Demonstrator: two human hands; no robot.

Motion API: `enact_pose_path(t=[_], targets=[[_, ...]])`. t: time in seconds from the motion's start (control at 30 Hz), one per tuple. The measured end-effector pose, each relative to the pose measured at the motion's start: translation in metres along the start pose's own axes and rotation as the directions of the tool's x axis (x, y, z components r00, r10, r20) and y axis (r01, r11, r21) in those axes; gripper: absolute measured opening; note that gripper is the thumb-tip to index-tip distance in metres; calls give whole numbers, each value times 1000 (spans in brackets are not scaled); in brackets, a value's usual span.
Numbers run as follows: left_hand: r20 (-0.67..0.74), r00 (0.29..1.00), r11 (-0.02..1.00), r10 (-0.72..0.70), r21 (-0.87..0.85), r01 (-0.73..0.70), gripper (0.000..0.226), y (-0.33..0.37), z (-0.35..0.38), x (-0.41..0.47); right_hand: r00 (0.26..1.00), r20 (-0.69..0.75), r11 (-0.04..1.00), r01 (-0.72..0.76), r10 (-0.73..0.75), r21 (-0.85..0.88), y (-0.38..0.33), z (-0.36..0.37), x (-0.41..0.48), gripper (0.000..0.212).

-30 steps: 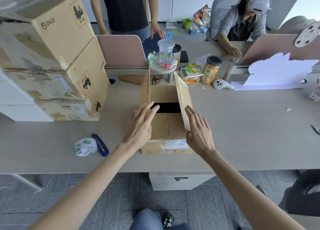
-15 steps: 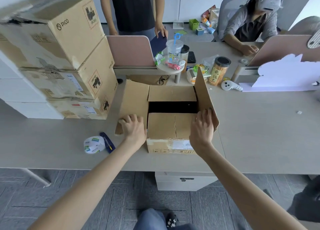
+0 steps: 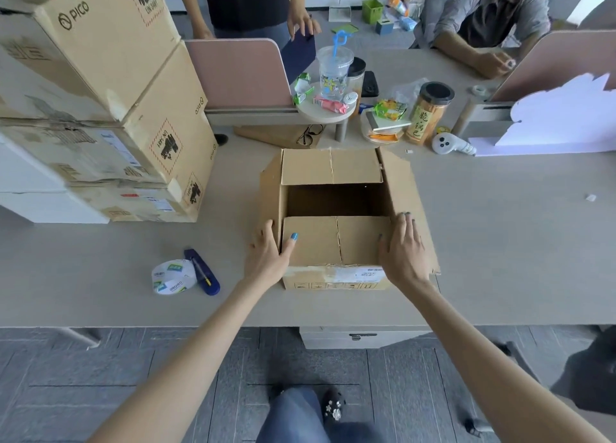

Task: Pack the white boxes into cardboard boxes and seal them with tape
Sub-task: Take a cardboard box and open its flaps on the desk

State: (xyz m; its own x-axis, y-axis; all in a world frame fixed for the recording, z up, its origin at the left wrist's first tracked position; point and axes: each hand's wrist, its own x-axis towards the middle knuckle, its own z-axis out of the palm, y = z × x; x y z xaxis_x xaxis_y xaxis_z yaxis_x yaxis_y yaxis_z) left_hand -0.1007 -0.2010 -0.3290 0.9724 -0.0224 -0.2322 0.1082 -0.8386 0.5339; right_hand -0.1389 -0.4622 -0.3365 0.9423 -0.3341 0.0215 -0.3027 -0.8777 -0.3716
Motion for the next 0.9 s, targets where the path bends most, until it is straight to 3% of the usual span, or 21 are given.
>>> enact_pose_path(t=[0.13,0.23,0.3,0.43,0.57,0.67,0.77,0.9], targets=[[47,999,956,18,-292,-4,62,-3,8,7,996,11,927,-83,84,367,3,1,-3,45],[91,995,885,48,-466,0,53,-5,10,11,976,95,701,-205,194,683,4,6,0,38],[117,992,854,56,-520,13,48,-7,6,16,968,129,579,-232,214,781,3,11,5,35],[153,987,802,40,-595,60,56,-15,-1,37,962,139,513,-245,235,822,-11,16,18,33],[140,990,785,5,-614,83,81,-17,-6,45,965,125,539,-233,230,809,-18,15,26,32],[86,996,833,-14,-550,60,80,-13,-9,42,970,117,576,-221,212,787,-17,13,28,35],[-46,999,955,-6,-298,-8,73,-16,-8,44,980,97,711,-194,175,676,-12,7,34,38],[-156,983,994,101,-15,-105,66,-10,-17,42,997,40,916,-72,61,394,-5,-8,45,35]])
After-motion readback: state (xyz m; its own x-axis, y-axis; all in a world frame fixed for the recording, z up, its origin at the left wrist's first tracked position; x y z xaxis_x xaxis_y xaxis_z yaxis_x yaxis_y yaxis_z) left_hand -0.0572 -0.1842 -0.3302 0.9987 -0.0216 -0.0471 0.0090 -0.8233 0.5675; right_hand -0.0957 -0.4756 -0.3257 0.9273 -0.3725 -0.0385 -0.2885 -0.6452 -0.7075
